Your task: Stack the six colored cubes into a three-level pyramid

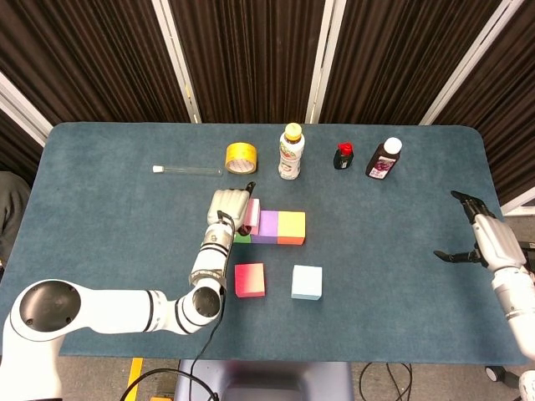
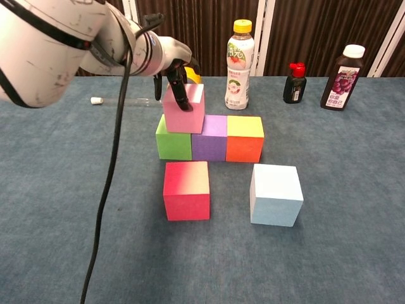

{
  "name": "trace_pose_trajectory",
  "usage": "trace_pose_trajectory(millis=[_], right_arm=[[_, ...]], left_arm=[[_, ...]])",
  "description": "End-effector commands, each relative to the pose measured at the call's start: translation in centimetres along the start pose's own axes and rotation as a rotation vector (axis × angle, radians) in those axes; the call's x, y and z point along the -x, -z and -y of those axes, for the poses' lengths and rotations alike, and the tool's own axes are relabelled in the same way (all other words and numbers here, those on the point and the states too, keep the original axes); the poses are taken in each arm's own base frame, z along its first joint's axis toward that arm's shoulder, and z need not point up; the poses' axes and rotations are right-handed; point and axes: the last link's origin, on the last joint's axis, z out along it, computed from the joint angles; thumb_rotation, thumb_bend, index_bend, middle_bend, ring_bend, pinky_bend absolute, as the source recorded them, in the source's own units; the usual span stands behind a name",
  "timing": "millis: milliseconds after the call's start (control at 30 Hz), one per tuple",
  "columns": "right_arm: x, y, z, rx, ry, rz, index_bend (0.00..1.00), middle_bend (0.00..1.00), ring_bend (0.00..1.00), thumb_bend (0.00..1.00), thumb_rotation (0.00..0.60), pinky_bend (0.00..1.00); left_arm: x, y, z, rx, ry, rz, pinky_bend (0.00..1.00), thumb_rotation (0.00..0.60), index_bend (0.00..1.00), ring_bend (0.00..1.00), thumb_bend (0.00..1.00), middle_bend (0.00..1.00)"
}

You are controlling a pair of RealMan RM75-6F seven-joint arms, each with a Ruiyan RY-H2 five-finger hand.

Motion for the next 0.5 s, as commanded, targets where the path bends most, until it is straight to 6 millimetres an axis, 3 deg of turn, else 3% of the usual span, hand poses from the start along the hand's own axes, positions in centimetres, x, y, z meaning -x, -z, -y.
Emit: trace_pose_trajectory(millis=[33, 267, 500], right_arm=[[0.0, -0.1, -0.1, 0.002, -0.002, 0.002, 0.15, 0.17, 0.10, 0.20, 0.600, 0.26], [0.0, -0.2, -0.4, 0.006, -0.011, 0.001, 0.14, 0.17, 0.10, 0.20, 0.600, 0.26], [-0.1, -0.1, -0.5, 0.005, -0.020, -0.001, 0.14, 0.17, 0.10, 0.20, 0.600, 0.26]], left_arm=[[0.1, 0.0, -0.2, -0.002, 0.003, 0.008, 0.49, 0.600, 0.00, 0.30, 0.32, 0.25], [0.4, 0.4, -0.5, 0.016, 0.009, 0.027, 0.35, 0.600, 0.00, 0.03, 0.32, 0.04], [0.1, 1.2, -0.1, 0.070, -0.023, 0.021, 0.21, 0.600, 0.00, 0.00, 0.32, 0.00]])
